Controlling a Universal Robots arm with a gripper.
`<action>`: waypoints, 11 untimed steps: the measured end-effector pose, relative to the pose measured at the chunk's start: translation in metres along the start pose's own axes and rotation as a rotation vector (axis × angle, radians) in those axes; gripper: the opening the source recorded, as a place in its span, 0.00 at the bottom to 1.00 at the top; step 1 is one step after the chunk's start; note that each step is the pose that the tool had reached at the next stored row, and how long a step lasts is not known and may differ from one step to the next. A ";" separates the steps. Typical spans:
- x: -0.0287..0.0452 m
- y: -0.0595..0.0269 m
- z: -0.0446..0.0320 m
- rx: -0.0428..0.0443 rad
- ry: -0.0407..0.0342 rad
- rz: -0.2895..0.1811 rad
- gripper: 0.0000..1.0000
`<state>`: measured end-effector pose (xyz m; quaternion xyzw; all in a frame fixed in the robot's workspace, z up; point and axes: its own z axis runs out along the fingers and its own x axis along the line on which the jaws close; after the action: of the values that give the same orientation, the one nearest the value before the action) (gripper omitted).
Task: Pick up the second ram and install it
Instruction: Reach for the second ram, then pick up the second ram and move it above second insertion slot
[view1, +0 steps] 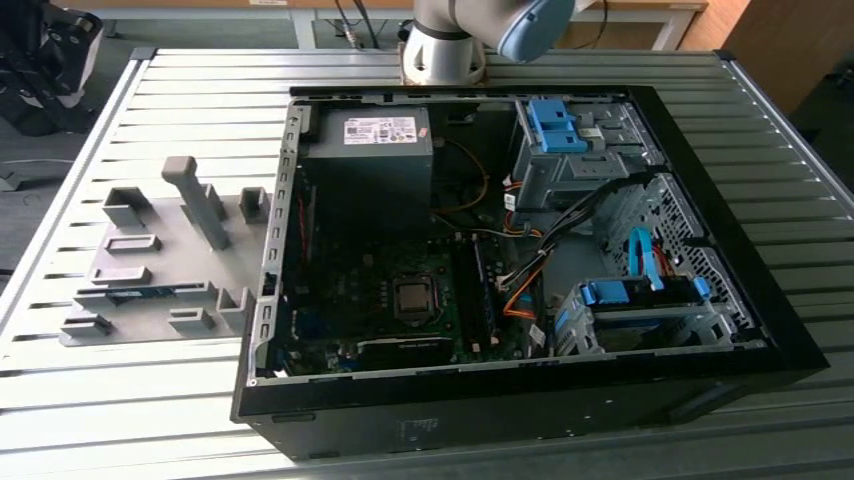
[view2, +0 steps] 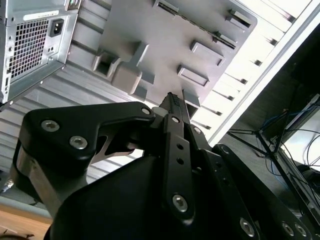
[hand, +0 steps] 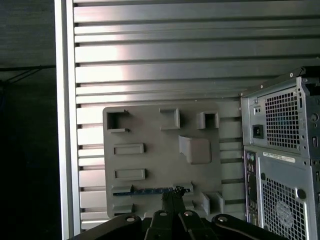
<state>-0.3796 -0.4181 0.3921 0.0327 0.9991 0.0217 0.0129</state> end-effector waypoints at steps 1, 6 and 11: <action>0.0012 -0.0001 0.0000 -0.0001 -0.0001 0.000 0.11; 0.0021 -0.0001 0.0000 0.0000 -0.0001 0.000 0.11; 0.0023 -0.0002 0.0000 -0.0001 -0.0001 0.000 0.11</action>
<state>-0.3819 -0.4181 0.3920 0.0327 0.9991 0.0218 0.0130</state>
